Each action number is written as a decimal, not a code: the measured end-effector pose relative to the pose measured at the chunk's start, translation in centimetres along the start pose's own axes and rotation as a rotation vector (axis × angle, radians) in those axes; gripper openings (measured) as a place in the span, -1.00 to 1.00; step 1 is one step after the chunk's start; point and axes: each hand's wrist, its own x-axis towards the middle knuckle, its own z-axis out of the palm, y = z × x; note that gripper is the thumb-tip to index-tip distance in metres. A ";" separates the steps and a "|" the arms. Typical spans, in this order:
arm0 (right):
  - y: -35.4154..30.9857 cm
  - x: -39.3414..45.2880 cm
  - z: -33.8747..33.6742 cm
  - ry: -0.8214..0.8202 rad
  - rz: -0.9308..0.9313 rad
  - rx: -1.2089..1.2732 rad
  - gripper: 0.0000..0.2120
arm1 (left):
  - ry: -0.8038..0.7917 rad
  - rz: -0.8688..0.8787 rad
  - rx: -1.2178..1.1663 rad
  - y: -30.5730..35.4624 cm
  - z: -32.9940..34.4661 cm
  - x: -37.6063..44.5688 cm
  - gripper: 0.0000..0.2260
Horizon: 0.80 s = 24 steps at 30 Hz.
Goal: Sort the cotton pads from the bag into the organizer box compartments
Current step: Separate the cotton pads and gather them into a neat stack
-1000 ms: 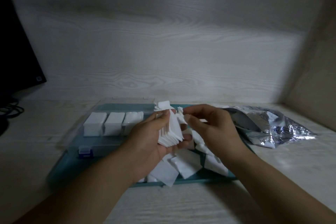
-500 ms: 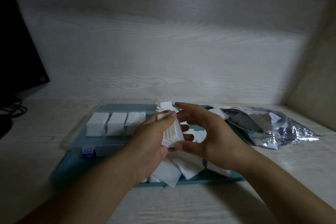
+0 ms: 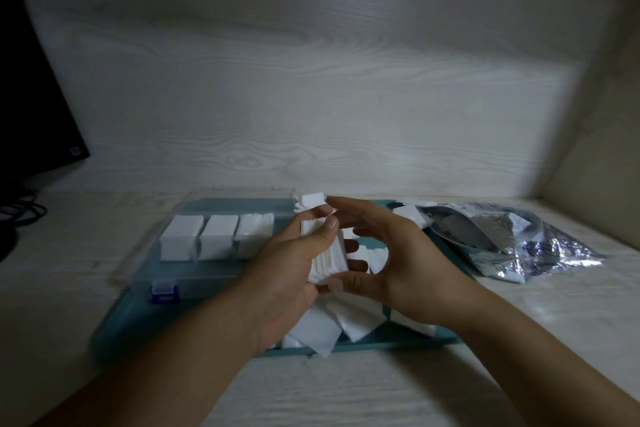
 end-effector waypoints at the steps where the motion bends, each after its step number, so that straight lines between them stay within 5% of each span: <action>1: 0.1 0.0 0.1 0.002 0.002 0.007 -0.21 | -0.003 -0.001 -0.004 0.0 0.1 0.0 -0.57; 12: 0.1 0.0 0.1 -0.003 0.055 0.026 -0.20 | 0.060 -0.023 0.006 0.4 0.3 -0.4 -0.76; 17: 2.9 0.6 -0.8 0.189 0.229 -0.011 -0.62 | 0.161 -0.007 -0.042 1.8 -0.1 -0.2 -0.79; 24: 5.0 0.6 0.5 -0.171 0.395 -0.460 -0.56 | 0.225 -0.015 -0.029 2.1 -0.1 -0.3 -0.79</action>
